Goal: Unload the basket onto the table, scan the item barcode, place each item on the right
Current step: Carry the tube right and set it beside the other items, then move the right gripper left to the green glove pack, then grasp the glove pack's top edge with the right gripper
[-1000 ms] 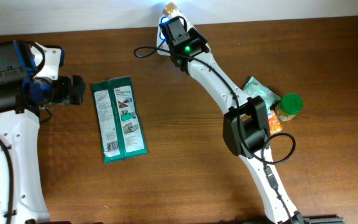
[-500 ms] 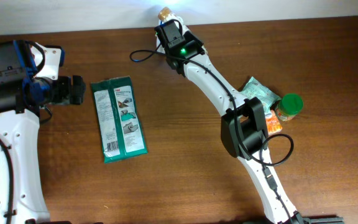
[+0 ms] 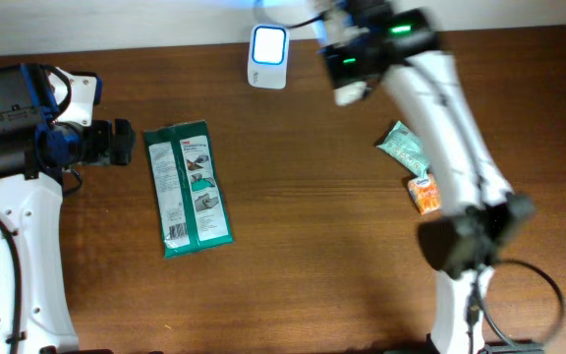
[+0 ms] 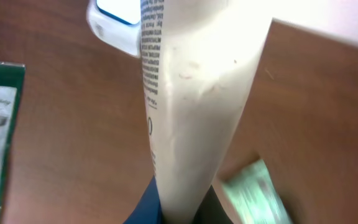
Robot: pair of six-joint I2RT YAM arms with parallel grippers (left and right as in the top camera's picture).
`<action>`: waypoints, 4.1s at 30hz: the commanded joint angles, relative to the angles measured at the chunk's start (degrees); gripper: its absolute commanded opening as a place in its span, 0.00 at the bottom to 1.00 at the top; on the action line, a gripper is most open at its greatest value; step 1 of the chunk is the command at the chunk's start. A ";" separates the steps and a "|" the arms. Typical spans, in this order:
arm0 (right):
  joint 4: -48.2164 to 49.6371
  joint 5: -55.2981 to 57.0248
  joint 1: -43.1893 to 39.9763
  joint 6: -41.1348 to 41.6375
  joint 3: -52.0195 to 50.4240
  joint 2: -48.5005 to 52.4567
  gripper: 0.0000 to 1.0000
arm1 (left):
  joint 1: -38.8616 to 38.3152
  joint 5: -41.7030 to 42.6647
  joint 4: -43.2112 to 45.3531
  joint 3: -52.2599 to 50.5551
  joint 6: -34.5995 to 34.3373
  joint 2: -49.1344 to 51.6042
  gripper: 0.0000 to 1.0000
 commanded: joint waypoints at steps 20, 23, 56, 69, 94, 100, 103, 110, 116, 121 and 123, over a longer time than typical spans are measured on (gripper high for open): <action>-12.24 -2.10 -10.19 3.93 -34.36 -2.08 0.04 | 0.15 0.20 0.04 0.48 0.90 -0.33 0.99; -12.22 -1.07 -11.98 3.96 -36.30 -2.08 0.04 | 0.15 0.20 0.04 0.48 0.90 -0.33 0.99; 23.98 -26.36 18.03 19.10 -31.17 0.83 0.58 | 0.15 0.20 0.04 0.48 0.90 -0.33 0.99; 50.51 -30.21 27.21 30.75 -37.51 11.69 0.10 | 0.15 0.20 0.04 0.48 0.90 -0.33 0.99; 18.49 -17.53 17.31 11.26 -36.33 6.03 0.44 | 0.15 0.20 0.04 0.48 0.90 -0.33 0.99; 17.79 -17.53 13.42 1.60 -33.73 3.30 0.64 | 0.15 0.20 0.04 0.48 0.90 -0.33 0.99; 17.55 -19.39 10.80 -5.73 -33.81 4.59 0.71 | 0.15 0.20 0.04 0.48 0.90 -0.33 0.99; 18.43 -26.75 11.02 -19.10 -35.30 9.51 0.79 | 0.15 0.20 0.04 0.48 0.90 -0.33 0.99; 20.55 -25.27 11.61 -19.04 -35.32 12.24 0.80 | 0.15 0.20 0.04 0.48 0.90 -0.33 0.99; 20.70 -21.05 12.98 -15.39 -35.36 13.29 0.80 | 0.15 0.20 0.04 0.48 0.90 -0.33 0.99; 21.94 -18.73 13.81 -11.41 -35.85 14.08 0.79 | 0.15 0.20 0.04 0.48 0.90 -0.33 0.99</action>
